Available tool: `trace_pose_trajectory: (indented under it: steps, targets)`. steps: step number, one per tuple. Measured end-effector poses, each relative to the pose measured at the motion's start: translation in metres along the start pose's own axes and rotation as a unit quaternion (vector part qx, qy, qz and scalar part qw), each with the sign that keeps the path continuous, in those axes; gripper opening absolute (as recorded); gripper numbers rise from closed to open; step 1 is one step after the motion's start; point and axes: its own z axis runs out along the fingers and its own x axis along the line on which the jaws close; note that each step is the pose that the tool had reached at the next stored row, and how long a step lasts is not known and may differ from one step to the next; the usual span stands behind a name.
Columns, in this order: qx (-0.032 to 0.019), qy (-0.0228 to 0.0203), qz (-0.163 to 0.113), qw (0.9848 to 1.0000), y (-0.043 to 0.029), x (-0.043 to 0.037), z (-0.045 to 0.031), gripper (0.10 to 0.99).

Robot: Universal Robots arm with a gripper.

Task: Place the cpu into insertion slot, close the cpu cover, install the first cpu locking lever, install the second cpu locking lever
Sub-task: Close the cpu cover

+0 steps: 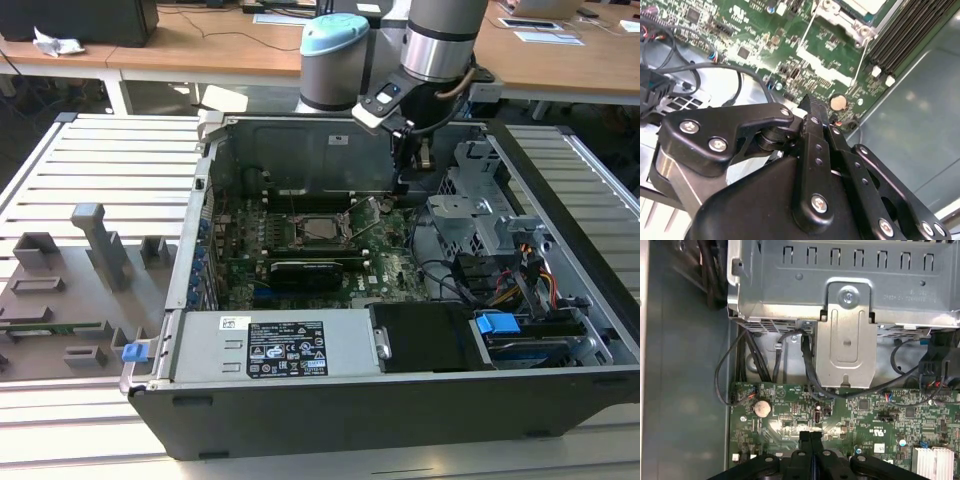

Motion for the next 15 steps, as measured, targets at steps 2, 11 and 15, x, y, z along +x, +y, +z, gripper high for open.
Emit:
trace_pose_trajectory:
  steps: [2, 11, 15]
  targets:
    - [0.0001, -0.0006, 0.000, 1.0000, 0.0071, 0.0008, 0.0002, 0.110]
    - [0.0001, -0.0008, 0.000, 1.0000, 0.0105, 0.0014, 0.0186, 0.110]
    - [0.0000, -0.0007, -0.001, 1.0000, 0.0104, 0.0015, 0.0229, 0.110]
